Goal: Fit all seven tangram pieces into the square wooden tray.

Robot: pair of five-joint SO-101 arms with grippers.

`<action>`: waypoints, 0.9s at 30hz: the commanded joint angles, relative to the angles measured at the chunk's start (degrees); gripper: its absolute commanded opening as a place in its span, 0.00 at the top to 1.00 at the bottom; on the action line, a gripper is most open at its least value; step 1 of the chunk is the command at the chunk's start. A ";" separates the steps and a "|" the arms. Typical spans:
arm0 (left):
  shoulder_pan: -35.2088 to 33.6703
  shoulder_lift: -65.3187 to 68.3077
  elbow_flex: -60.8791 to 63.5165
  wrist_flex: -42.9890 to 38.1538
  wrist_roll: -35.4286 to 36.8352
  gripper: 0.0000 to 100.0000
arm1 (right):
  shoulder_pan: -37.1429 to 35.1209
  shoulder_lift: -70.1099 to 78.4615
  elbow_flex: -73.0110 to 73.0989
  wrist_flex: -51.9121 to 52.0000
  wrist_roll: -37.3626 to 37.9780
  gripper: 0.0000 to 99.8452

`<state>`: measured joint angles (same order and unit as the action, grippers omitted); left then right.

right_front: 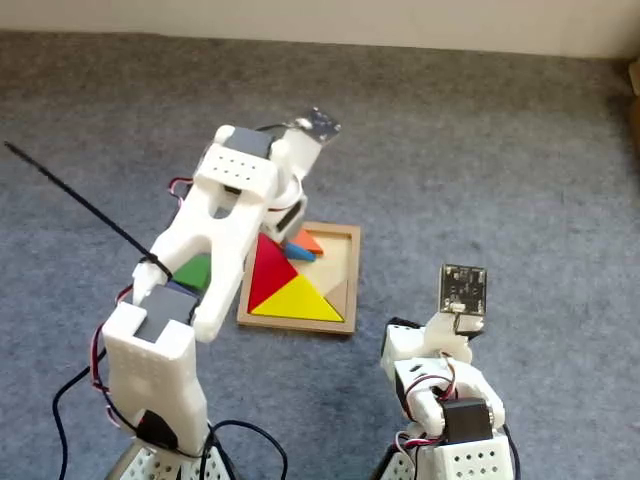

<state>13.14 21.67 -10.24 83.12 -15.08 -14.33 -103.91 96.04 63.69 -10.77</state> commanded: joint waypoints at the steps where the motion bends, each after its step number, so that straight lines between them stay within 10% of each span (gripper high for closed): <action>1: 1.80 -4.88 -0.31 1.49 0.35 0.84 | 0.75 -0.66 6.64 -1.80 0.79 1.00; 27: -1.45 4.35 -6.37 -4.04 1.49 0.84 | 0.75 -0.66 6.64 -1.80 0.79 1.00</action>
<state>10.77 26.95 -12.09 77.41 -14.99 -14.33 -103.91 96.04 63.69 -10.77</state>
